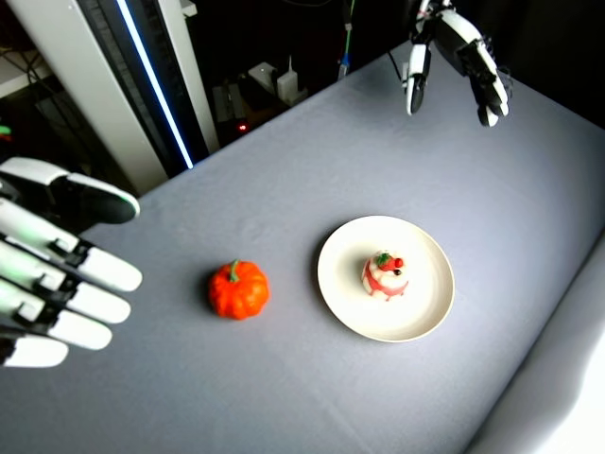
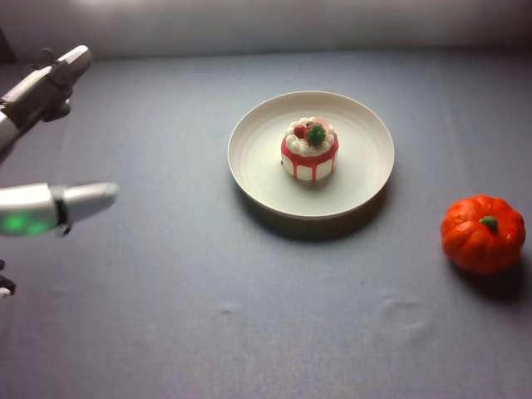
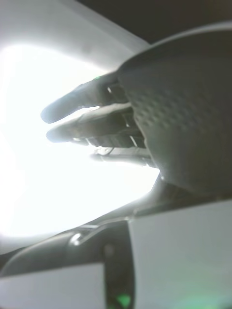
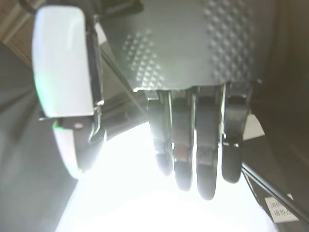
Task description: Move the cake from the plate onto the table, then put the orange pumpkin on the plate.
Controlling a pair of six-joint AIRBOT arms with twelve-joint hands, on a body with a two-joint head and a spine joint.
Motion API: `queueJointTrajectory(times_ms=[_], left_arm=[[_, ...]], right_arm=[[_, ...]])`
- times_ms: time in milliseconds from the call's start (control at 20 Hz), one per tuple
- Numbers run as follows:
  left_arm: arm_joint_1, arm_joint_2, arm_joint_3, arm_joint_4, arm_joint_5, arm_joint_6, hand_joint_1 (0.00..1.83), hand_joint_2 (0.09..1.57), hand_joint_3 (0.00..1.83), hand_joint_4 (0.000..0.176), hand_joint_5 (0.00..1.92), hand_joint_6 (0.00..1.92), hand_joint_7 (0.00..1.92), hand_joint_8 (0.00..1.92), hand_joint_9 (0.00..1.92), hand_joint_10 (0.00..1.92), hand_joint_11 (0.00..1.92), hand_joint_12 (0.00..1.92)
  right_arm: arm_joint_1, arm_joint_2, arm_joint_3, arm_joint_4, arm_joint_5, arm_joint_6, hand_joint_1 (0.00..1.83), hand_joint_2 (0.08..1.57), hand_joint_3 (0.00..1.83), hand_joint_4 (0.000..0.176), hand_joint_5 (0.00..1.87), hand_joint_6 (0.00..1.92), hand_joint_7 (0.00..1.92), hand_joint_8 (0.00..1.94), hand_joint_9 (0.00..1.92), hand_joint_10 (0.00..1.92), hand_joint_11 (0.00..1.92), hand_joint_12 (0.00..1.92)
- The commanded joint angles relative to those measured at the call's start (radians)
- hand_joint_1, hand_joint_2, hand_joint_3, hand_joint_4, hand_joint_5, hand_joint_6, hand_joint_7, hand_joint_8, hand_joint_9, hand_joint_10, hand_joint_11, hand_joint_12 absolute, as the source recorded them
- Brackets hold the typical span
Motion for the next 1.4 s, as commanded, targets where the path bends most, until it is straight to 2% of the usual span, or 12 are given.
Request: queueJointTrajectory(times_ms=[0, 50, 100, 200, 450, 750, 850, 900, 950, 1000, 1100, 1350], left_arm=[[-0.029, -0.003, 0.011, 0.019, -0.051, -0.006, 0.00, 0.94, 0.00, 0.116, 0.00, 0.00, 0.00, 0.00, 0.00, 0.00, 0.00, 0.01], [-0.036, -0.006, 0.014, 0.027, -0.033, -0.006, 0.00, 0.95, 0.00, 0.113, 0.00, 0.00, 0.00, 0.00, 0.00, 0.00, 0.00, 0.00], [-0.042, -0.012, 0.021, 0.033, -0.022, -0.006, 0.00, 0.95, 0.00, 0.152, 0.00, 0.00, 0.00, 0.00, 0.00, 0.00, 0.02, 0.01], [-0.054, -0.019, 0.028, 0.037, -0.006, -0.006, 0.00, 0.94, 0.00, 0.175, 0.00, 0.00, 0.00, 0.00, 0.00, 0.00, 0.00, 0.00], [-0.101, -0.037, 0.047, 0.068, 0.025, -0.006, 0.00, 0.98, 0.01, 0.145, 0.00, 0.00, 0.00, 0.00, 0.00, 0.00, 0.00, 0.00], [-0.230, -0.079, 0.098, 0.183, 0.160, -0.006, 0.06, 0.94, 0.00, 0.172, 0.00, 0.00, 0.00, 0.00, 0.00, 0.00, 0.00, 0.02], [-0.286, -0.107, 0.128, 0.237, 0.235, -0.006, 0.17, 0.91, 0.01, 0.174, 0.00, 0.00, 0.00, 0.00, 0.00, 0.00, 0.00, 0.75], [-0.311, -0.120, 0.144, 0.263, 0.274, -0.006, 0.21, 0.92, 0.00, 0.167, 0.00, 0.00, 0.00, 0.00, 0.00, 0.00, 0.00, 0.95], [-0.338, -0.135, 0.162, 0.286, 0.314, -0.006, 0.39, 0.97, 0.01, 0.085, 0.03, 0.00, 0.01, 0.00, 0.05, 0.01, 0.00, 0.95], [-0.358, -0.148, 0.178, 0.300, 0.342, -0.006, 0.54, 0.97, 0.00, 0.059, 0.08, 0.01, 0.04, 0.00, 0.08, 0.01, 0.00, 0.86], [-0.413, -0.179, 0.219, 0.342, 0.411, -0.006, 0.69, 0.92, 0.00, 0.000, 0.21, 0.01, 0.15, 0.01, 0.14, 0.02, 0.00, 0.85], [-0.541, -0.236, 0.283, 0.468, 0.563, -0.006, 0.93, 0.87, 0.00, 0.000, 0.28, 0.00, 0.20, 0.00, 0.18, 0.02, 0.00, 1.15]], right_arm=[[0.003, 0.004, 0.009, 0.007, 0.128, 0.013, 0.12, 0.99, 0.02, 0.176, 0.00, 0.00, 0.00, 0.00, 0.00, 0.00, 0.00, 0.00], [0.003, 0.004, 0.010, 0.007, 0.128, 0.014, 0.12, 1.00, 0.02, 0.176, 0.00, 0.00, 0.00, 0.00, 0.00, 0.00, 0.00, 0.00], [0.002, 0.003, 0.010, 0.007, 0.128, 0.015, 0.14, 0.98, 0.01, 0.176, 0.00, 0.00, 0.00, 0.00, 0.00, 0.00, 0.00, 0.00], [0.002, 0.001, 0.012, 0.006, 0.128, 0.015, 0.16, 0.99, 0.01, 0.172, 0.00, 0.00, 0.00, 0.00, 0.00, 0.00, 0.00, 0.00], [0.000, 0.001, 0.013, 0.006, 0.128, 0.016, 0.16, 0.98, 0.00, 0.155, 0.00, 0.00, 0.00, 0.00, 0.00, 0.00, 0.00, 0.00], [-0.007, 0.000, 0.015, 0.006, 0.128, 0.021, 0.19, 0.98, 0.00, 0.151, 0.00, 0.00, 0.00, 0.00, 0.00, 0.00, 0.00, 0.00], [-0.011, 0.000, 0.016, 0.006, 0.128, 0.028, 0.20, 0.99, 0.01, 0.157, 0.00, 0.00, 0.00, 0.00, 0.00, 0.00, 0.00, 0.00], [-0.013, 0.000, 0.017, 0.006, 0.128, 0.031, 0.20, 1.00, 0.01, 0.155, 0.00, 0.00, 0.00, 0.00, 0.00, 0.00, 0.00, 0.00], [-0.014, -0.002, 0.019, 0.005, 0.127, 0.034, 0.19, 1.01, 0.01, 0.149, 0.00, 0.00, 0.00, 0.00, 0.00, 0.00, 0.00, 0.00], [-0.016, -0.003, 0.020, 0.005, 0.127, 0.038, 0.21, 1.01, 0.01, 0.156, 0.00, 0.00, 0.00, 0.00, 0.00, 0.00, 0.00, 0.00], [-0.020, -0.006, 0.025, 0.001, 0.123, 0.048, 0.21, 1.03, 0.01, 0.128, 0.00, 0.00, 0.00, 0.00, 0.00, 0.00, 0.00, 0.00], [-0.020, -0.012, 0.032, -0.014, 0.109, 0.057, 0.22, 1.04, 0.01, 0.120, 0.00, 0.00, 0.00, 0.00, 0.00, 0.00, 0.00, 0.00]])
